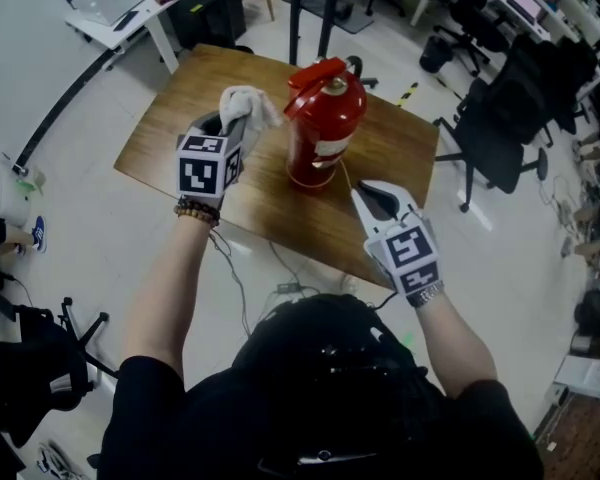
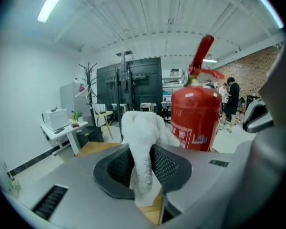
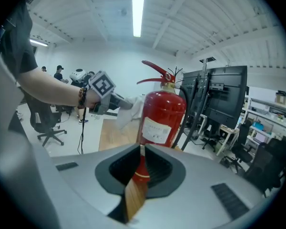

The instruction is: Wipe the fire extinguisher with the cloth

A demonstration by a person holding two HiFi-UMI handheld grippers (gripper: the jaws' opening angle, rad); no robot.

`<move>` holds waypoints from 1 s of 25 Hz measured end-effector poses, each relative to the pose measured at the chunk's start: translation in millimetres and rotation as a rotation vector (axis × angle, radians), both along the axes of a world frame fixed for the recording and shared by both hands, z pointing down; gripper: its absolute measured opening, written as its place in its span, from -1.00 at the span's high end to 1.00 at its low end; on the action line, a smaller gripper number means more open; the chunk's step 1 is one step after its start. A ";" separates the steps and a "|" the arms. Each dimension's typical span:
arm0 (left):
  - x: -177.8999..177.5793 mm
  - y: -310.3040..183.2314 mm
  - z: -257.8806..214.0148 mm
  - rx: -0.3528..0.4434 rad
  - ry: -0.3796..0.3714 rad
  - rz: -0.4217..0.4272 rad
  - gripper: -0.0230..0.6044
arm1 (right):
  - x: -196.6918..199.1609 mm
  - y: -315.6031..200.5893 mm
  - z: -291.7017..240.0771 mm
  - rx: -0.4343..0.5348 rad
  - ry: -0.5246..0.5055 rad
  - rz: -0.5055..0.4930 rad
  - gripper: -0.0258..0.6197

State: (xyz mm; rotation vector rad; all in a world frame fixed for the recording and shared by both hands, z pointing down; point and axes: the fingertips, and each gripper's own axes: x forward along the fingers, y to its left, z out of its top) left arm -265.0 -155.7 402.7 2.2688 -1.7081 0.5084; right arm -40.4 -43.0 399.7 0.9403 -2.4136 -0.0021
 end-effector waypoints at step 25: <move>89.8 -33.6 -123.4 0.192 0.104 0.333 0.68 | 20.8 2.3 -20.9 0.052 -0.006 0.136 0.79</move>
